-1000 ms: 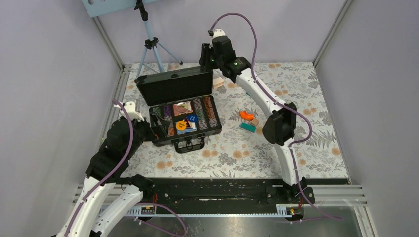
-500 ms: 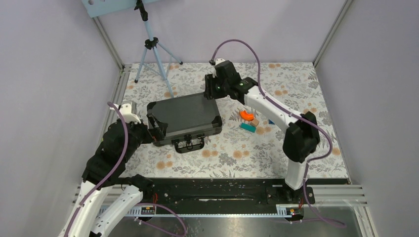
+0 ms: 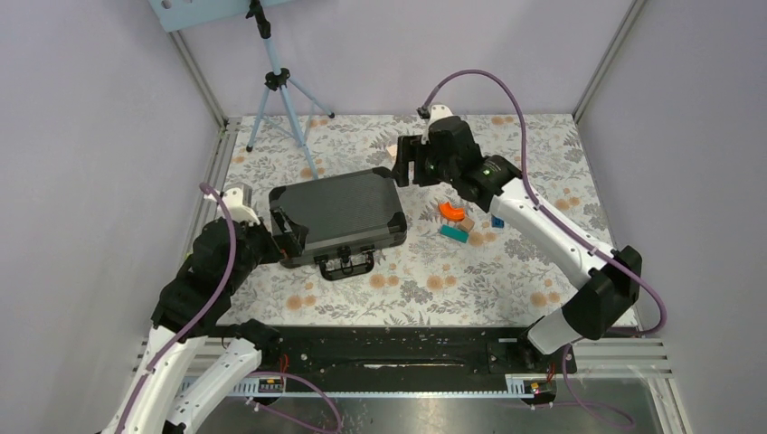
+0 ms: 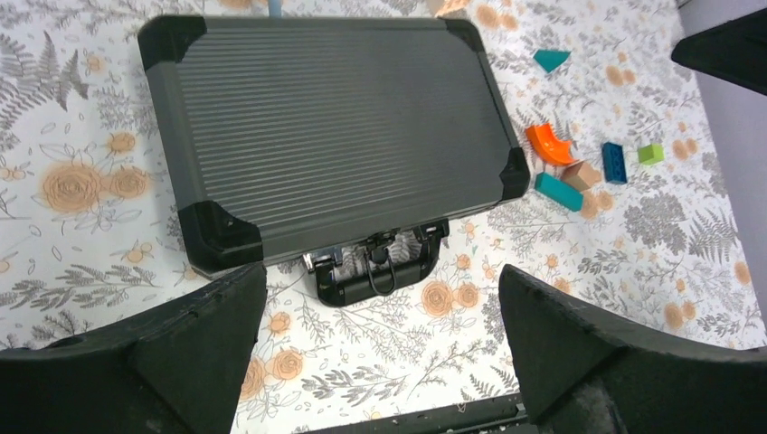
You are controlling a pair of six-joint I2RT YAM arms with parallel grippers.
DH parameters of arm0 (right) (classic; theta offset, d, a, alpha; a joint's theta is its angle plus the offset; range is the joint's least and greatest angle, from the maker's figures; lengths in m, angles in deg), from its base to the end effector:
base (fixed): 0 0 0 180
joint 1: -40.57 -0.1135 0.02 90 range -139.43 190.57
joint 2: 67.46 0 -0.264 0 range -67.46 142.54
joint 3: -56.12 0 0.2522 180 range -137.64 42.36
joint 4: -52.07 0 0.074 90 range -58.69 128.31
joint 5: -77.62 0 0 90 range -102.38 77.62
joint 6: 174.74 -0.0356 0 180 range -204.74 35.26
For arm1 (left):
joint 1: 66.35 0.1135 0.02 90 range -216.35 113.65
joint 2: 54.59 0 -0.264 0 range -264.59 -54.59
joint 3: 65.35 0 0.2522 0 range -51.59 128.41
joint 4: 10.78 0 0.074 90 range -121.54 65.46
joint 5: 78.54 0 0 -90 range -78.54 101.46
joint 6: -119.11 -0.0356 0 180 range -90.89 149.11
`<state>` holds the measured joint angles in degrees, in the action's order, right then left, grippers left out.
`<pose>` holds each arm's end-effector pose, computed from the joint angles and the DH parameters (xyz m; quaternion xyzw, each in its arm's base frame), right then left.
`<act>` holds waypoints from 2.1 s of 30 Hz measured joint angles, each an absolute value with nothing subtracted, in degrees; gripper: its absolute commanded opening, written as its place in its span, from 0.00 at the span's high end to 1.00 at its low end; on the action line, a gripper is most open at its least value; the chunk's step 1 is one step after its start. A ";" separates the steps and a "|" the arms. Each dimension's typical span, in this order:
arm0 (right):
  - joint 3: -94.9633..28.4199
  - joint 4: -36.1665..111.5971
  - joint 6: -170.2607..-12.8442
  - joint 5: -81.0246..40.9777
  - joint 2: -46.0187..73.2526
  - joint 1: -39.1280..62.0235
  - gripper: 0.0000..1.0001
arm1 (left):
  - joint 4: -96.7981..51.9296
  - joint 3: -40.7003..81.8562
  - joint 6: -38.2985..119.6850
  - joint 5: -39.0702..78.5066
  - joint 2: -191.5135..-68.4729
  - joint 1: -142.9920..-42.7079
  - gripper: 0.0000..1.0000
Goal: Pack up texas hold em set
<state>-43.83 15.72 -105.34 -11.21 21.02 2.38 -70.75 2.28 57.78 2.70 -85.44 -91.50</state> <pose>0.2831 0.2217 0.3815 -0.1234 0.8337 0.2566 0.4731 0.0889 -0.0358 0.3569 -0.0676 0.8307 -0.1916 0.5184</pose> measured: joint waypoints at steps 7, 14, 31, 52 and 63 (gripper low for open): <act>-36.05 11.74 -103.04 -4.83 15.95 2.49 0.01 | -71.02 0.94 60.66 2.92 -87.19 -91.50 0.01; -26.39 12.73 -105.86 -7.61 10.47 3.25 0.16 | -66.91 -4.37 62.72 3.51 -87.30 -91.50 0.01; 0.19 39.81 -126.65 -12.42 6.47 -7.87 0.37 | -59.02 -13.48 66.89 4.76 -92.06 -91.50 0.07; 0.17 63.15 -132.53 -8.42 24.28 -17.23 0.69 | -52.68 -7.43 58.04 2.83 -108.93 -86.71 0.20; -3.77 64.88 -130.34 -8.35 31.23 -19.30 0.74 | -51.87 -4.15 52.99 3.12 -115.45 -85.62 0.26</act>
